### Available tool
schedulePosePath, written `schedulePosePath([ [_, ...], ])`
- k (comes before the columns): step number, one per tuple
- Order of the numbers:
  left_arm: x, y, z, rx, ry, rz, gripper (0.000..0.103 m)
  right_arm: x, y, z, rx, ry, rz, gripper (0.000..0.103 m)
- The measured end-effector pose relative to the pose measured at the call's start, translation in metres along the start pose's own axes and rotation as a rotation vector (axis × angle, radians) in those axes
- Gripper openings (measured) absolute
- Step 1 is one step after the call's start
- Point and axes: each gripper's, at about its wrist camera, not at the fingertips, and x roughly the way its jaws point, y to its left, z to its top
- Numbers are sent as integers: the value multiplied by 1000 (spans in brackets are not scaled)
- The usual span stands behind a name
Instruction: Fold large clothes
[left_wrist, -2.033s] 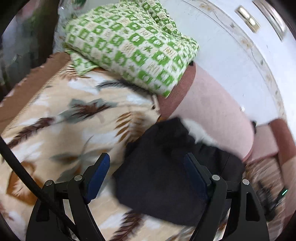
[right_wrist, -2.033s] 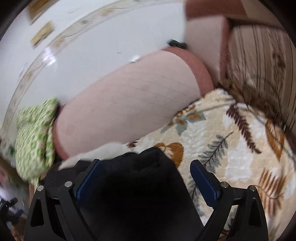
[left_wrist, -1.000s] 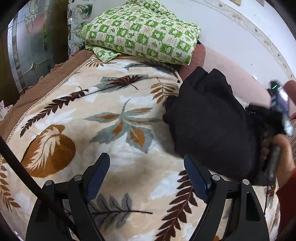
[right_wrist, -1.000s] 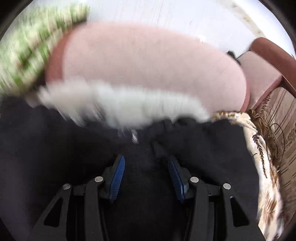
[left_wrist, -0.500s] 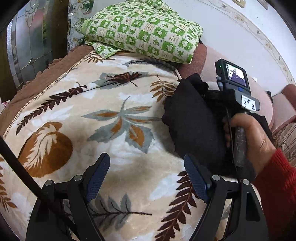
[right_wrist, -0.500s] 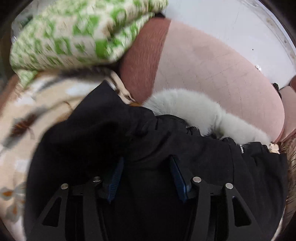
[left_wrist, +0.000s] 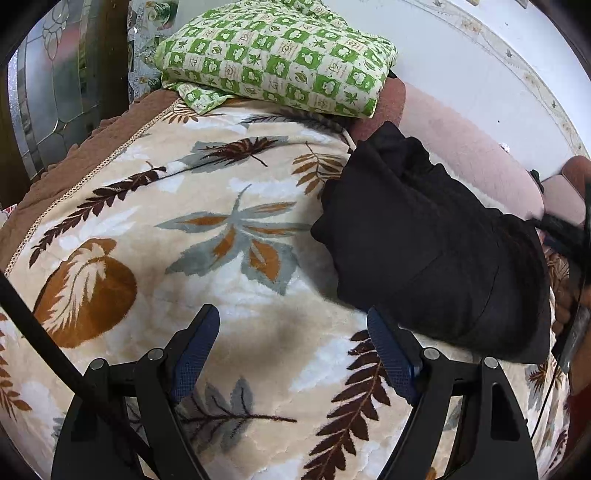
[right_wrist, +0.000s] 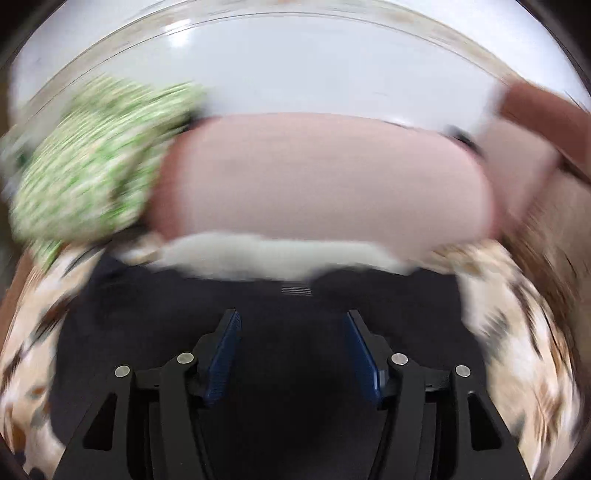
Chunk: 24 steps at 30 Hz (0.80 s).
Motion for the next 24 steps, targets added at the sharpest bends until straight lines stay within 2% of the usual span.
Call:
schedulePosePath([
  [2, 3, -1, 0, 6, 4, 6, 81, 17, -42, -5, 77, 59, -60, 62],
  [4, 6, -2, -1, 13, 9, 17, 81, 50, -70, -14, 156, 132, -44, 63],
  [6, 12, -2, -1, 20, 20, 30, 81, 76, -81, -22, 190, 179, -20, 78],
  [9, 17, -2, 1, 22, 28, 42, 81, 92, -87, -23, 231, 188, -42, 86],
  [12, 20, -1, 6, 22, 31, 51, 81, 96, -77, -23, 208, 178, -90, 90],
  [15, 18, 7, 10, 7, 30, 56, 81, 69, -73, -21, 212, 161, -144, 91],
  [16, 15, 11, 12, -7, 27, 57, 81, 57, -73, -23, 224, 143, -136, 91],
  [19, 7, 31, 20, -68, 10, 67, 81, 9, -55, -28, 206, 89, -2, 91],
  [22, 1, 56, 27, -145, -6, 92, 81, -38, -11, -42, 73, 57, 109, 89],
  [24, -1, 71, 31, -185, -9, 114, 81, -61, 28, -56, -20, 60, 211, 83],
])
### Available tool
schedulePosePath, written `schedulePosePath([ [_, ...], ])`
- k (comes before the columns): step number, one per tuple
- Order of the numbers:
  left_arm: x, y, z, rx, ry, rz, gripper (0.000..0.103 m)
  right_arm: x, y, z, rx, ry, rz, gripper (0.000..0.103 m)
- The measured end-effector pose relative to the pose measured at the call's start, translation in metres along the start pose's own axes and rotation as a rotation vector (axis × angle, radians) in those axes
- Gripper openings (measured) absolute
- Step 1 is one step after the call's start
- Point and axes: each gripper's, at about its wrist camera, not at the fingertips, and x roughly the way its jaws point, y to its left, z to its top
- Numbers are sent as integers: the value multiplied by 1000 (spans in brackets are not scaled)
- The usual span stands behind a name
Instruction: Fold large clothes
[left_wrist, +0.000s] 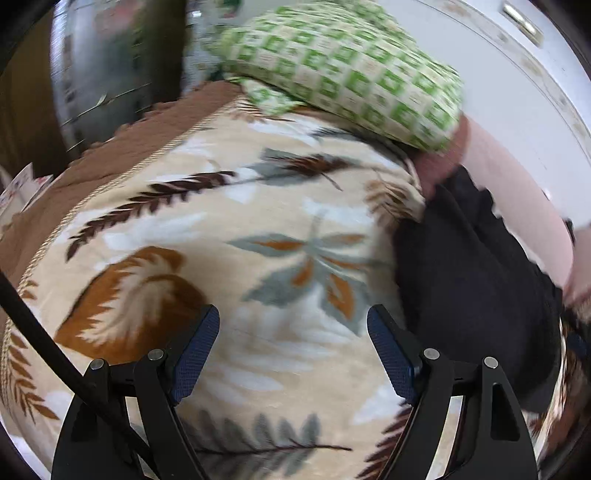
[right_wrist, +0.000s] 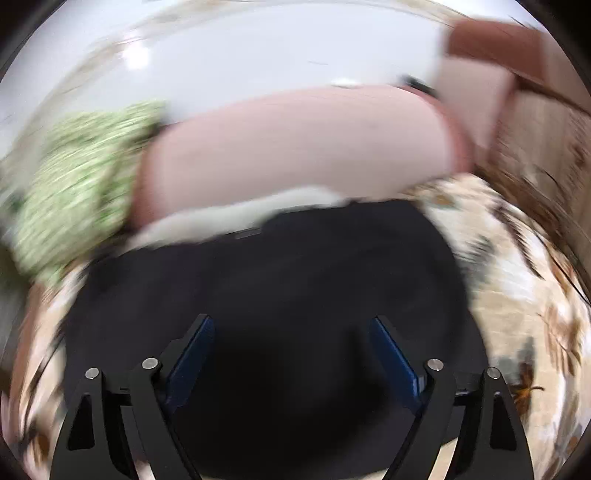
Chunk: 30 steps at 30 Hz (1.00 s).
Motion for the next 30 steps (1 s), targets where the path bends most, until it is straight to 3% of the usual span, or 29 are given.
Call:
schedulePosePath([
  [4, -2, 19, 5, -50, 4, 5, 81, 13, 85, -25, -131, 132, 211, 61],
  [6, -4, 24, 8, -62, 0, -2, 81, 28, 113, -33, -170, 149, 232, 53],
  [9, -7, 25, 10, -55, -13, 4, 81, 49, 144, -35, -216, 111, 152, 60],
  [12, -6, 27, 13, -59, -13, 10, 81, 72, 151, -28, -229, 125, 115, 67],
  [16, -8, 36, 17, -95, -12, 1, 81, 56, 156, -22, -237, 114, 103, 68],
  [19, -12, 42, 19, -111, -22, 8, 81, 27, 184, -45, -389, 57, 123, 71],
  [21, -15, 48, 21, -125, -35, 20, 81, 22, 203, -62, -484, 45, 127, 81],
  [26, -16, 61, 24, -166, -37, 27, 81, 38, 242, -101, -659, 15, 36, 84],
  [28, -15, 60, 24, -162, -29, 20, 81, 49, 252, -109, -731, -21, -77, 58],
  [29, -15, 59, 24, -154, -27, 20, 81, 49, 250, -106, -730, -18, -70, 40],
  [30, -15, 58, 24, -148, -27, 19, 81, 47, 243, -96, -669, 12, -21, 33],
])
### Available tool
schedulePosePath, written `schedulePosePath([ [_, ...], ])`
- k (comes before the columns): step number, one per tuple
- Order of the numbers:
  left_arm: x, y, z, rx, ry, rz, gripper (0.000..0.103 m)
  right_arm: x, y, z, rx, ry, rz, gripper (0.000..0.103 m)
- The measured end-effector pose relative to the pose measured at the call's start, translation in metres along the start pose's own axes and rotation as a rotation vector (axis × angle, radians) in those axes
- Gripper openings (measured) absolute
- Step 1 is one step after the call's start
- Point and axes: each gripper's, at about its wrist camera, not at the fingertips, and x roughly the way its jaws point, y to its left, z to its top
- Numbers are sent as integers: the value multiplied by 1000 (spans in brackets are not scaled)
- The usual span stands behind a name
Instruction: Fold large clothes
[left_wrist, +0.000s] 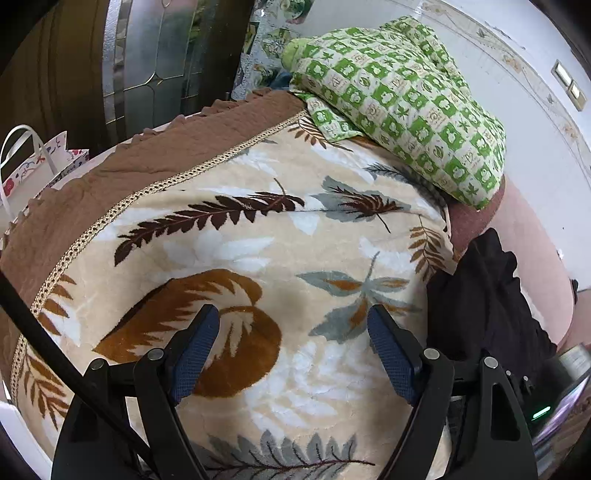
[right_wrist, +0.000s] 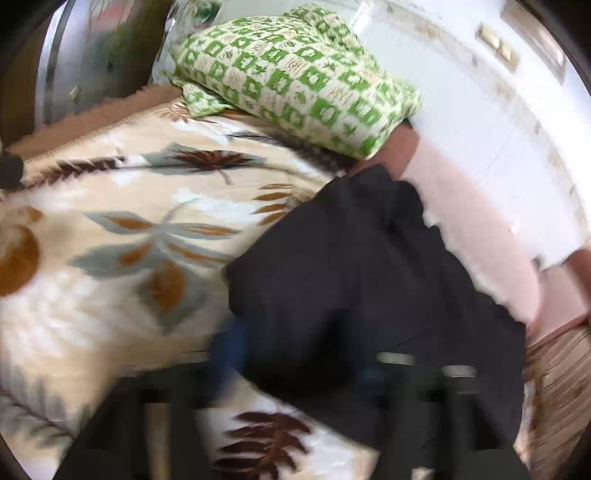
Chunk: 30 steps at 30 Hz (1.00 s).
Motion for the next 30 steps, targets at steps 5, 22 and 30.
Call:
schedulePosePath([
  [5, -2, -3, 0, 7, -2, -14, 81, -3, -62, 0, 296, 71, 228, 26],
  [22, 15, -49, -26, 128, 90, -237, 81, -95, -223, -134, 750, -12, 209, 87],
  [30, 34, -88, -47, 151, 186, -503, 84, -75, -311, -266, 1173, 33, 246, 93],
])
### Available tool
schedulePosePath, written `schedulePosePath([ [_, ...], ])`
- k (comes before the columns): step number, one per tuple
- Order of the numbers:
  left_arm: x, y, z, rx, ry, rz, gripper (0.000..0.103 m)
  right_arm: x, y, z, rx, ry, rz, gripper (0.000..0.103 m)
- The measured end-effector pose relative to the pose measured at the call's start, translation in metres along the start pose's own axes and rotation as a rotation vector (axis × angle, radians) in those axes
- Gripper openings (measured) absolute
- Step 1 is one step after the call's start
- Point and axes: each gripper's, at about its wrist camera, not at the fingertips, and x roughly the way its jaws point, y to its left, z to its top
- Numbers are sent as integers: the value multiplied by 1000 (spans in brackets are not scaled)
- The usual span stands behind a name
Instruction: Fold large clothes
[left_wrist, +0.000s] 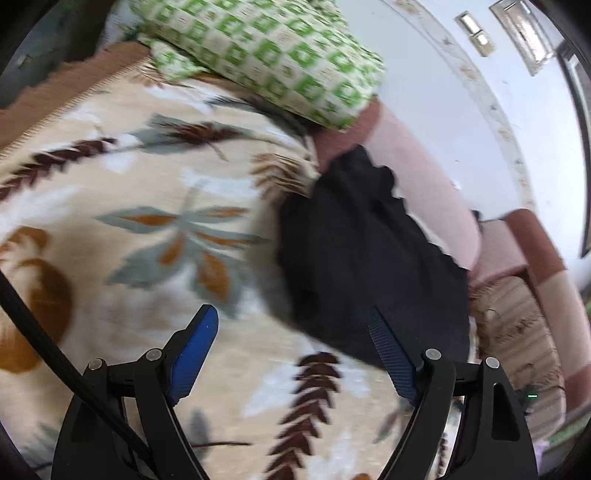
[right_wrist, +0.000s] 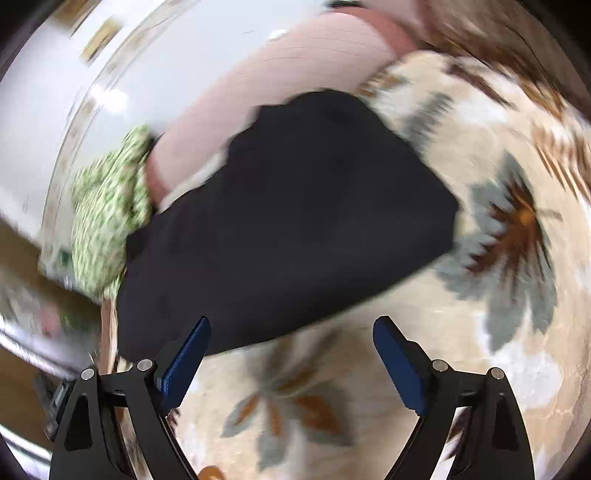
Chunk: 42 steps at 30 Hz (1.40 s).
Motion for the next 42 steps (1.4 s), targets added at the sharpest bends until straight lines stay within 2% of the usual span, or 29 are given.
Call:
schedulePosePath([
  [3, 16, -4, 3, -27, 29, -77, 85, 12, -24, 6, 64, -6, 38, 94],
  [8, 48, -1, 25, -59, 57, -140, 86, 34, -44, 18, 177, 6, 119, 96],
  [10, 62, 3, 33, -74, 84, -180, 86, 43, -41, 24, 165, 33, 141, 96],
  [13, 89, 6, 38, -93, 122, -213, 86, 47, -37, 27, 123, 28, 168, 96],
  [15, 107, 6, 37, -91, 158, -228, 89, 55, -31, 29, 99, 41, 173, 102],
  [18, 123, 7, 36, -132, 171, -288, 94, 70, -27, 31, 80, 41, 160, 103],
  [23, 131, -7, 31, -111, 102, -266, 100, 85, -27, 41, 102, 38, 188, 103],
  [25, 130, -17, 27, -85, 75, -215, 101, 89, -29, 44, 114, 35, 205, 103],
  [27, 128, -31, 25, -54, 60, -132, 101, 91, -28, 45, 110, 34, 201, 103],
  [28, 125, -36, 24, -44, 60, -99, 96, 90, -26, 46, 113, 33, 193, 103],
  [29, 119, -44, 24, -30, 55, -53, 79, 89, -25, 46, 117, 33, 189, 98],
  [30, 113, -50, 24, -18, 47, -28, 73, 86, -22, 47, 116, 37, 191, 86],
  [31, 106, -56, 23, -7, 41, -7, 61, 81, -17, 48, 104, 30, 189, 79],
  [32, 99, -61, 23, -3, 38, 2, 53, 75, -11, 50, 82, 19, 186, 65],
  [33, 91, -65, 22, -1, 37, 8, 50, 69, -5, 53, 63, 12, 187, 53],
  [36, 69, -75, 15, -5, 45, 25, 46, 49, 6, 57, 39, -15, 210, 44],
  [42, 33, -81, -4, 5, 70, 59, 46, 13, 6, 51, 41, -7, 245, 42],
])
